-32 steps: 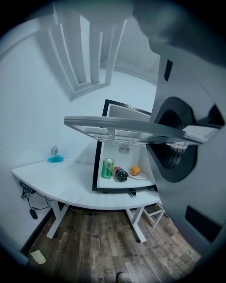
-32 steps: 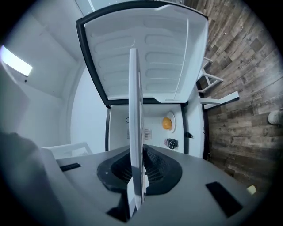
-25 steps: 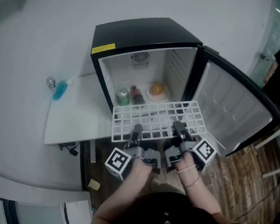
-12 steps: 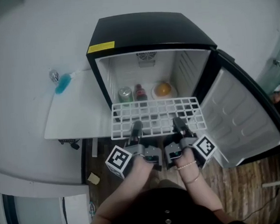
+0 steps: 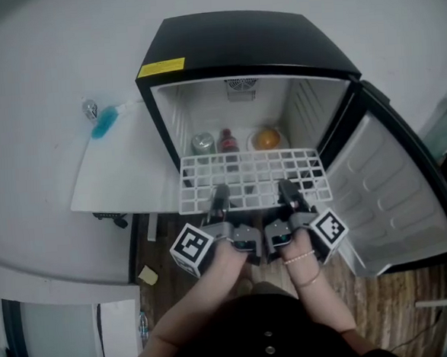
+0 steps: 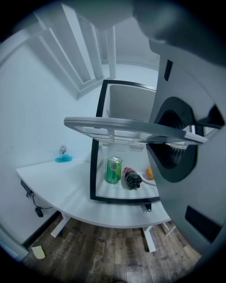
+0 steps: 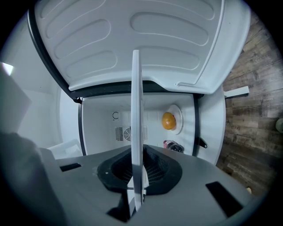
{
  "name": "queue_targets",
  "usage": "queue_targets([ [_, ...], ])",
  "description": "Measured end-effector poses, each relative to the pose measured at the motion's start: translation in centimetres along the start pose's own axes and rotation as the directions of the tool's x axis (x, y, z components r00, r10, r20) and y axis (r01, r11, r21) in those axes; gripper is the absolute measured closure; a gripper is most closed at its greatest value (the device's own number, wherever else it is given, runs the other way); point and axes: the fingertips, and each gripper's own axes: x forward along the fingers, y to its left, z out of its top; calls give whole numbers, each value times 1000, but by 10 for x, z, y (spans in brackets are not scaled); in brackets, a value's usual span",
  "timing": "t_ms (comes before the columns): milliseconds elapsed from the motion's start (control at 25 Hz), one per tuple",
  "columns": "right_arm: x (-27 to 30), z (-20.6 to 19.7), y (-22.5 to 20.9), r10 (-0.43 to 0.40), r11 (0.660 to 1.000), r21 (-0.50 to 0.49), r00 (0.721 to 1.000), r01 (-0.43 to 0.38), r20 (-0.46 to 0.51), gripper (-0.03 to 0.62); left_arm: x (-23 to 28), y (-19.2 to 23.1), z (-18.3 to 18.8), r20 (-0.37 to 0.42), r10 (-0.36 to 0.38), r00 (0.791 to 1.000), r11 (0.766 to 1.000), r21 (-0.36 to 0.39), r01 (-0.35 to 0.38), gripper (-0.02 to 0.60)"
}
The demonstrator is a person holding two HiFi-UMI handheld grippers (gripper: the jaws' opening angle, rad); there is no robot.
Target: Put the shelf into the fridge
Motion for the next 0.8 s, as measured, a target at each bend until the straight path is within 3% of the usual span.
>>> queue_targets([
  [400, 9, 2, -3, -6, 1000, -9, 1000, 6, -26, 561, 7, 7, 2, 17, 7, 1000, 1000, -23, -7, 548],
  [800, 15, 6, -7, -17, 1000, 9, 999, 18, -39, 560, 12, 14, 4, 20, 24, 999, 1000, 9, -25, 548],
])
